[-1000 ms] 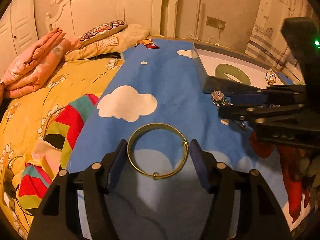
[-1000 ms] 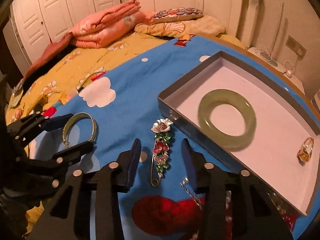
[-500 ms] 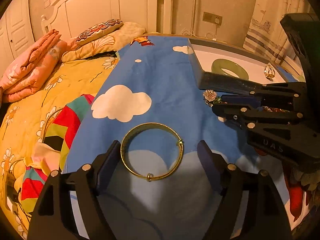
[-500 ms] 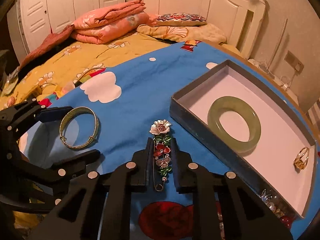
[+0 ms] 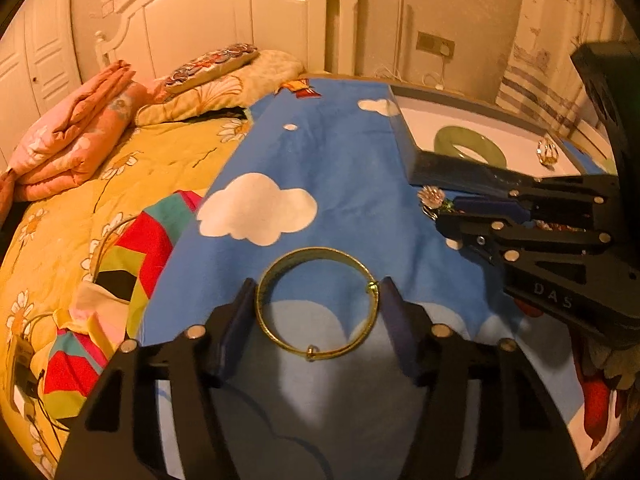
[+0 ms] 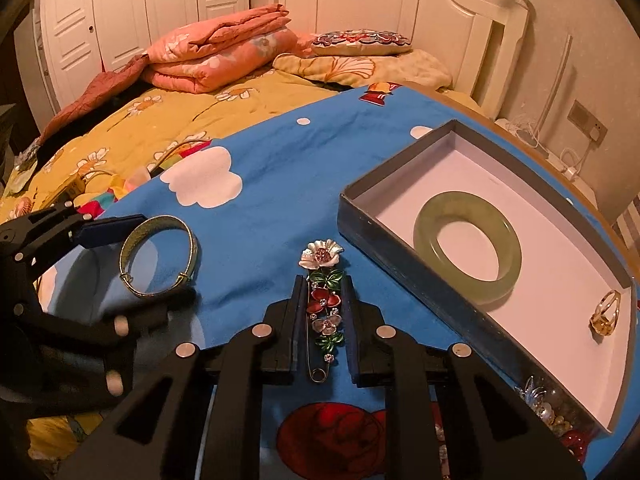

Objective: Organize jewelry
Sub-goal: 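Grasp the flower brooch pin with the right tool while the left tool holds the gold bangle, then place the gold bangle and brooch pin into the grey box, opening both tools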

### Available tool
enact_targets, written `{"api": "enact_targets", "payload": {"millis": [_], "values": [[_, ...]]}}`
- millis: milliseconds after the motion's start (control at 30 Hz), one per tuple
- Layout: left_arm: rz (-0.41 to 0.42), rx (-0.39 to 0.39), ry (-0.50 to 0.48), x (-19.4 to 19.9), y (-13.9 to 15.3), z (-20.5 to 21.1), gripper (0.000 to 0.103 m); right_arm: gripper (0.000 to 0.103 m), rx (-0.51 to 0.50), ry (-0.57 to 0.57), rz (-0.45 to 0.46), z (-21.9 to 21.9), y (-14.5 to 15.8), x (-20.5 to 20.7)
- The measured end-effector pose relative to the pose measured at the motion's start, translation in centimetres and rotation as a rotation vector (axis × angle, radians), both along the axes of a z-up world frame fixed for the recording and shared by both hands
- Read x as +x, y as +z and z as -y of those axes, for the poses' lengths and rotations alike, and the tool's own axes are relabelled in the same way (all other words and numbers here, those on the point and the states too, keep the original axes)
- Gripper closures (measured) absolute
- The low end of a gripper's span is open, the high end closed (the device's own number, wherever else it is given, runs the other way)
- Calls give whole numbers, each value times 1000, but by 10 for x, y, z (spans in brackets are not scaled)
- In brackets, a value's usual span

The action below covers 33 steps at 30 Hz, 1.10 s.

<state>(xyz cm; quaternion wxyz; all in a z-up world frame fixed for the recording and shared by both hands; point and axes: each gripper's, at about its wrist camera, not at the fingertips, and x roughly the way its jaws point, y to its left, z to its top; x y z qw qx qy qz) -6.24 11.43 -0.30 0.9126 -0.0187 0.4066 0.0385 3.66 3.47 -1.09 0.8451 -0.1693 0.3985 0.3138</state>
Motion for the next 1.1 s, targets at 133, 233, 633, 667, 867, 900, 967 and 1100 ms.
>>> {"api": "enact_targets", "payload": {"millis": [133,233,633,667,867,900,967,1100], "values": [[5,1,0,-1,1,0,43,85,56,-11,0,10,5,1],[6,4,6,-1,2,-1,43,85,123,-19,5,20,13,1],[22,63,42,-4,4,5,43,85,250,-1,1,41,30,-11],[24,71,40,-4,4,6,43,85,263,-4,2,44,32,-12],[25,44,18,-4,12,16,43,85,309,-47,11,71,40,-9],[32,43,6,-3,15,22,43,85,317,-59,12,77,41,-8],[45,50,-19,-1,21,32,43,85,333,-88,17,89,44,-6],[78,42,-72,6,37,53,43,85,352,-139,40,113,51,2]]}}
